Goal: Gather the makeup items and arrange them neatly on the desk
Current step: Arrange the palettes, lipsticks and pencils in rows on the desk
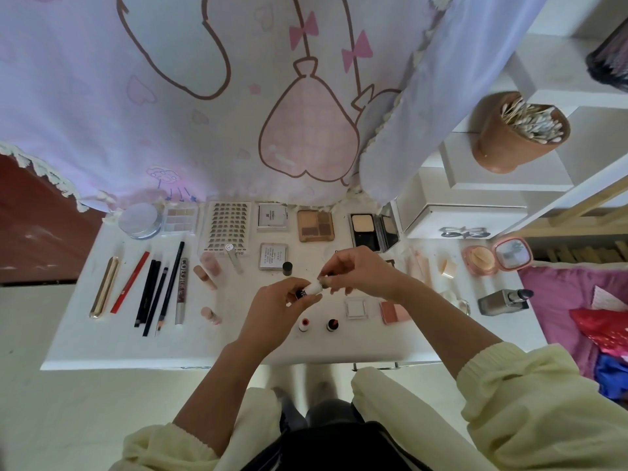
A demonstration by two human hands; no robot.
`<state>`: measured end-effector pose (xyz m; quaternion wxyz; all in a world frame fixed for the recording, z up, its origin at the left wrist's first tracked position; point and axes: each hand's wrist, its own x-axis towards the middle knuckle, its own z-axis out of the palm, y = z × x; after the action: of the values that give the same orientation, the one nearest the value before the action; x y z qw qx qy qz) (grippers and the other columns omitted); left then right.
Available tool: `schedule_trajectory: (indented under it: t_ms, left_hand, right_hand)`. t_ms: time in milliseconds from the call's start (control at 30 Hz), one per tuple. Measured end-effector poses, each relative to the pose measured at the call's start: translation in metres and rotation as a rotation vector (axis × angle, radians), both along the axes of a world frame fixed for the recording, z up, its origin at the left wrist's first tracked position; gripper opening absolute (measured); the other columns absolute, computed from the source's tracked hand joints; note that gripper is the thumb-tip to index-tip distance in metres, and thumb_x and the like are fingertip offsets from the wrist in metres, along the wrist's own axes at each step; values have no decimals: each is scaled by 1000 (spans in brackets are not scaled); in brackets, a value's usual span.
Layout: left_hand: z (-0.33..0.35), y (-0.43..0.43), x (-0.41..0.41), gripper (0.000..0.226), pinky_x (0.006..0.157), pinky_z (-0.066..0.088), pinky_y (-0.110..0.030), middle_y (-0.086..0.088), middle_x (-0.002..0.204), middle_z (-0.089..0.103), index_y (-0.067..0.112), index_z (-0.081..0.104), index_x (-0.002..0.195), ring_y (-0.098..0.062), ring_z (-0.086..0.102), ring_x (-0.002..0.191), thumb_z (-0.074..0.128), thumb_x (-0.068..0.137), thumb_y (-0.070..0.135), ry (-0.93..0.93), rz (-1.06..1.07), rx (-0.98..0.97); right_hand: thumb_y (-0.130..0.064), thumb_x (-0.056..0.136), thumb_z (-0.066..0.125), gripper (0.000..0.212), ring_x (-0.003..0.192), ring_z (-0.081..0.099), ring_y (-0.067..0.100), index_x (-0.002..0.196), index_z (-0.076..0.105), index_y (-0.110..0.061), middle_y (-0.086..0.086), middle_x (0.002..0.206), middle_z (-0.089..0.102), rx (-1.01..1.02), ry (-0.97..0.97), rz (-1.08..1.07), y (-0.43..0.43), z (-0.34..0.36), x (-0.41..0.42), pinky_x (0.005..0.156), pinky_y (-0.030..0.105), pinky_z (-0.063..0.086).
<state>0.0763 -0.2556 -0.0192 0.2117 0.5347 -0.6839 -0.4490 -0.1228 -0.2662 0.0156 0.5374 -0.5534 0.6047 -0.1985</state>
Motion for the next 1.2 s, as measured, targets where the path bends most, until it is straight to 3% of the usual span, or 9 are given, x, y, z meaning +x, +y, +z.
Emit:
schedule_trajectory:
  t_ms: [100,233,400,500,667,833,933,1033,1200]
  left_hand:
    - [-2,0,0,6,71,47,-22,14,73,65,32,68,89,-10,59,74,70,85,36,0,-8,4]
    - [-4,0,-1,5,74,49,-30,10,74,66,33,68,88,-12,59,74,70,84,35,17,-10,12]
    - [-5,0,1,6,74,49,-29,11,74,66,34,68,89,-9,59,73,71,84,35,11,-11,-6]
    - [-5,-1,0,7,74,49,-28,12,75,65,36,65,88,-9,59,74,71,84,36,-8,-12,-7]
    - [-5,-3,1,11,71,46,-22,13,77,65,34,63,91,-6,59,75,71,84,35,-50,-33,-35]
    - [-6,-4,2,12,70,45,-21,15,76,62,31,63,92,-1,57,74,71,84,34,-76,-41,-56]
    - [-8,-6,0,16,72,46,-23,18,75,59,28,64,96,0,56,74,71,84,36,-122,-44,-70]
    - [-9,-7,-1,18,69,45,-22,19,75,58,27,64,97,2,55,73,70,84,38,-153,-36,-75]
    - [-9,-8,-5,19,65,40,-16,20,76,56,29,62,99,3,53,72,68,85,40,-183,-35,-74]
  right_hand:
    - [-26,86,72,26,75,71,13,101,70,-5,3,87,75,42,-21,16,1,2,0,63,22,54]
    - [-40,93,59,38,60,68,11,91,70,-4,0,74,74,71,50,-1,1,4,4,53,19,50]
    - [-26,91,66,22,63,67,9,94,72,-5,2,78,74,40,71,49,-1,5,-2,54,18,49]
    - [-19,88,70,21,71,70,11,102,72,-3,7,87,75,40,67,75,-3,7,-4,60,19,52]
    - [-14,82,76,23,76,69,16,104,74,-8,8,85,74,28,135,147,-7,13,-4,75,26,57]
    - [-13,78,79,28,68,59,5,105,74,-13,-9,78,68,-43,328,218,-6,16,5,70,19,50]
    - [-15,81,76,30,76,59,8,111,72,-15,-5,89,67,-107,501,293,-6,16,10,72,20,49]
    - [-18,89,66,27,87,51,12,116,67,-18,-5,96,54,-203,726,398,-5,15,15,72,24,40]
    - [-11,88,58,19,89,47,15,106,60,-18,-2,101,53,-323,898,440,-2,13,19,70,26,38]
